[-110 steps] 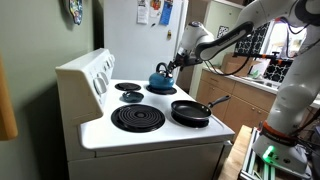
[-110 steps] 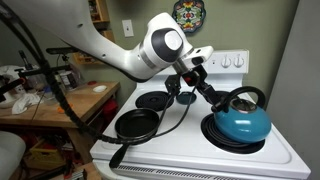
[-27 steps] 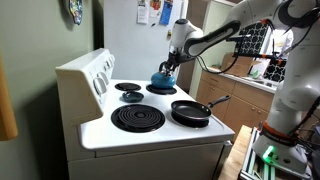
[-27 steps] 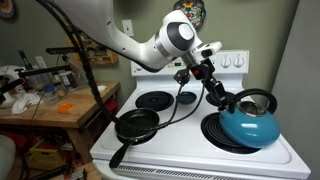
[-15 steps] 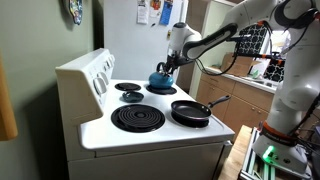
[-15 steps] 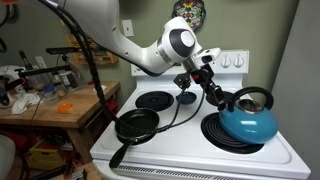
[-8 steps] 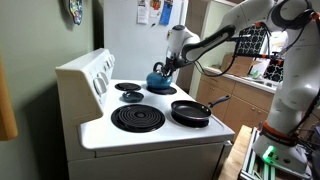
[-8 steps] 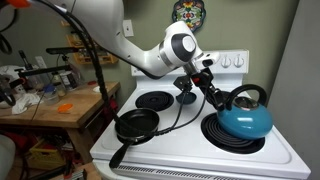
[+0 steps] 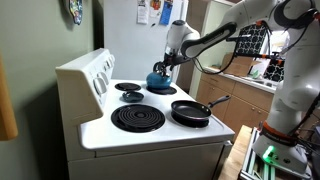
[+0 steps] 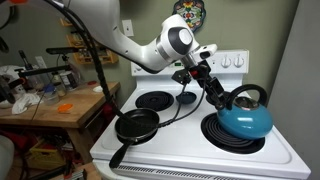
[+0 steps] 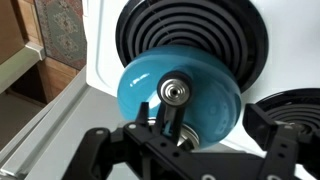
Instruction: Open the cap from the spout of the blue kettle
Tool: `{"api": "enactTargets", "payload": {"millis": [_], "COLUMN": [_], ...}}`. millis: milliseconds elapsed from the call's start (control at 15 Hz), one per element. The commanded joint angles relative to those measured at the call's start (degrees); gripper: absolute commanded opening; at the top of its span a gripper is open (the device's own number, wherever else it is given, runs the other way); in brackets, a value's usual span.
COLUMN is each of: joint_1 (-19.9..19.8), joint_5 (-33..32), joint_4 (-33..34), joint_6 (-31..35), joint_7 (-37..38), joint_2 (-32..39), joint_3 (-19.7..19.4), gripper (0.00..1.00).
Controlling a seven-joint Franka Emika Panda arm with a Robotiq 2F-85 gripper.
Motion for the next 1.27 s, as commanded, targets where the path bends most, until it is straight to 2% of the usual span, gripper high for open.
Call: {"api": "enactTargets", "payload": {"millis": [0, 200, 467, 800, 867, 1200], "joint_1": [0.73, 0.95, 0.69, 0.04, -0.40, -0.52], "joint_5": [3.63, 5.94, 11.63, 16.58, 14.81, 15.40], "joint_4": [-1.86, -2.48, -0.99, 0.19, 1.04, 1.00], "joint_6": [-1.60, -4.35, -12.71, -20.11, -18.04, -19.23], "joint_7": [-8.50, -18.48, -26.20, -27.24, -26.05, -26.40], "joint_2": [-5.57, -10.69, -16.24, -21.40, -19.39, -20.71], "joint_3": [1.20, 2.54, 4.17, 5.27, 5.70, 5.89], "gripper": [1.00, 1.00, 1.00, 1.00, 1.00, 1.00]}}
